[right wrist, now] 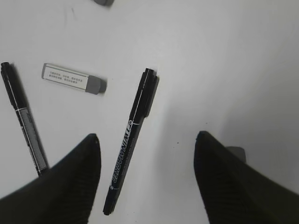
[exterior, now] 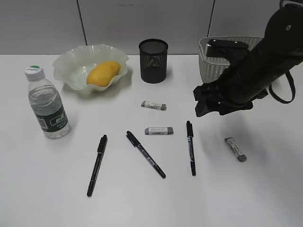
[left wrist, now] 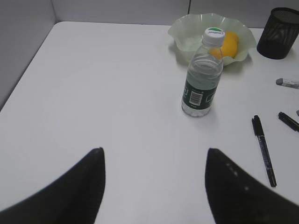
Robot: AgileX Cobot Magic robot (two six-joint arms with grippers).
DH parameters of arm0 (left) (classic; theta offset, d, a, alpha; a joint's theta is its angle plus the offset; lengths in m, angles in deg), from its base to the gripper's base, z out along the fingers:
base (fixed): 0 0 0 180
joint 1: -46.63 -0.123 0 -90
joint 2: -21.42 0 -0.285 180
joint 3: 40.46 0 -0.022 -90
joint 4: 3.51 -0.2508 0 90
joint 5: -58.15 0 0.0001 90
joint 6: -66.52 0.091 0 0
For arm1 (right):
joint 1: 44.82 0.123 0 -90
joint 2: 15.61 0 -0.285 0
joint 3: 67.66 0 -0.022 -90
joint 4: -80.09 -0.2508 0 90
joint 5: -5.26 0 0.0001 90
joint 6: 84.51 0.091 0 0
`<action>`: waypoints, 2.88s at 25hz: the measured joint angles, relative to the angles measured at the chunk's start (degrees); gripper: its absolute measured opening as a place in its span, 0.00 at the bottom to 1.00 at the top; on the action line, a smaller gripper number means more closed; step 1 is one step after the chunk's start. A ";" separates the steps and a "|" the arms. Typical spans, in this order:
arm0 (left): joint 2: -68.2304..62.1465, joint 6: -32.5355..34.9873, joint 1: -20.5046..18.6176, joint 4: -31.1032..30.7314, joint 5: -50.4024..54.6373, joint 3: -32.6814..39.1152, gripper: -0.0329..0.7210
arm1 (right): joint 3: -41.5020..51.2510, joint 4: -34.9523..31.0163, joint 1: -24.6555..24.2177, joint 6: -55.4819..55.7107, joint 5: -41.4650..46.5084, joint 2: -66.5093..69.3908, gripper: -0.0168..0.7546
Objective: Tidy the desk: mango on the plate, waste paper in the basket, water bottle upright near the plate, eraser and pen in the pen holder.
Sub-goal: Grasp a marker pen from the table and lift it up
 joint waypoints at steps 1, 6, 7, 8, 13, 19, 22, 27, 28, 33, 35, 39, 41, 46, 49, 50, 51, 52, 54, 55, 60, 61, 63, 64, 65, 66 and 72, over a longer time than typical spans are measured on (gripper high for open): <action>0.00 0.00 0.00 0.05 -0.04 0.00 0.71 | 0.00 -0.12 0.00 0.00 -0.37 0.56 0.67; 0.00 0.00 0.00 0.05 -0.04 0.00 0.71 | 0.00 -0.51 0.00 0.00 -0.81 1.33 0.67; 0.00 0.00 0.00 0.05 -0.04 0.00 0.71 | 0.00 -0.56 0.00 0.01 -0.95 1.33 0.67; 0.00 0.00 0.00 0.05 -0.04 0.00 0.71 | 0.00 -0.55 0.00 0.01 -1.09 1.33 0.67; 0.00 0.00 0.00 0.06 -0.04 0.00 0.71 | 0.00 -0.62 0.00 0.07 -1.50 1.39 0.67; 0.00 0.00 0.00 0.06 -0.04 0.00 0.71 | 0.00 -0.62 0.00 1.74 -1.75 1.80 0.67; 0.00 0.00 0.00 0.11 -0.04 0.00 0.71 | -0.07 -0.50 0.01 3.28 -1.75 2.74 0.67; 0.00 0.00 0.00 0.11 -0.10 0.00 0.70 | -1.38 -0.27 0.01 4.92 -1.37 5.79 0.67; 0.00 0.00 0.00 0.11 -0.06 0.00 0.69 | -1.80 -0.22 0.01 5.05 -1.22 6.55 0.67; 0.00 0.00 0.00 0.11 -0.06 0.00 0.65 | -5.69 -0.10 0.01 6.20 1.29 10.15 0.67; 0.00 0.00 0.00 0.11 -0.06 0.00 0.64 | -7.35 0.06 0.01 6.25 2.63 11.68 0.67; 0.00 0.00 0.00 0.11 -0.11 0.00 0.64 | -9.34 2.62 0.94 6.94 5.51 13.37 0.67; 0.00 0.00 0.00 0.11 -0.11 0.00 0.64 | -9.44 4.75 2.55 8.14 5.72 13.61 0.67; 0.00 0.00 0.00 0.11 -0.11 0.00 0.63 | -9.63 10.23 5.91 13.63 5.22 14.20 0.67; 0.00 0.00 0.00 0.11 -0.11 0.00 0.62 | -9.91 12.70 6.30 16.64 4.98 15.35 0.67; 0.00 0.00 0.00 0.11 -0.05 0.00 0.61 | -9.96 13.10 6.30 17.08 4.62 15.84 0.67; 0.00 0.00 0.00 0.11 -0.05 0.00 0.61 | -9.96 13.34 6.30 17.39 4.14 16.18 0.67; 0.00 0.00 0.00 0.11 -0.05 0.00 0.61 | -9.96 13.58 6.30 17.56 3.54 16.39 0.67; 0.00 0.00 0.00 0.17 -0.10 0.00 0.61 | -9.96 13.64 6.45 17.85 2.35 16.44 0.67; 0.00 0.00 0.00 0.17 -0.10 0.00 0.61 | -10.03 13.71 6.52 17.93 1.97 16.44 0.67; 0.00 0.00 0.00 0.17 -0.10 0.00 0.61 | -10.09 14.40 6.52 18.11 0.61 16.44 0.67; 0.00 0.00 0.00 0.17 -0.10 0.00 0.61 | -10.09 14.77 6.52 18.16 0.55 16.44 0.67; 0.00 0.00 0.00 0.17 -0.10 0.00 0.61 | -10.09 15.20 6.56 18.22 0.55 16.49 0.67; 0.00 0.00 0.00 0.17 -0.10 0.00 0.61 | -10.09 15.34 6.56 18.27 0.47 16.60 0.67; 0.00 0.00 0.00 0.17 -0.10 0.00 0.61 | -10.13 15.45 6.56 18.27 0.48 16.76 0.67; 0.00 0.00 0.00 0.17 -0.10 0.00 0.61 | -10.22 15.48 6.56 18.27 0.41 17.16 0.67; 0.00 0.00 0.00 0.17 -0.10 0.00 0.61 | -10.71 15.76 6.69 18.33 0.42 18.66 0.64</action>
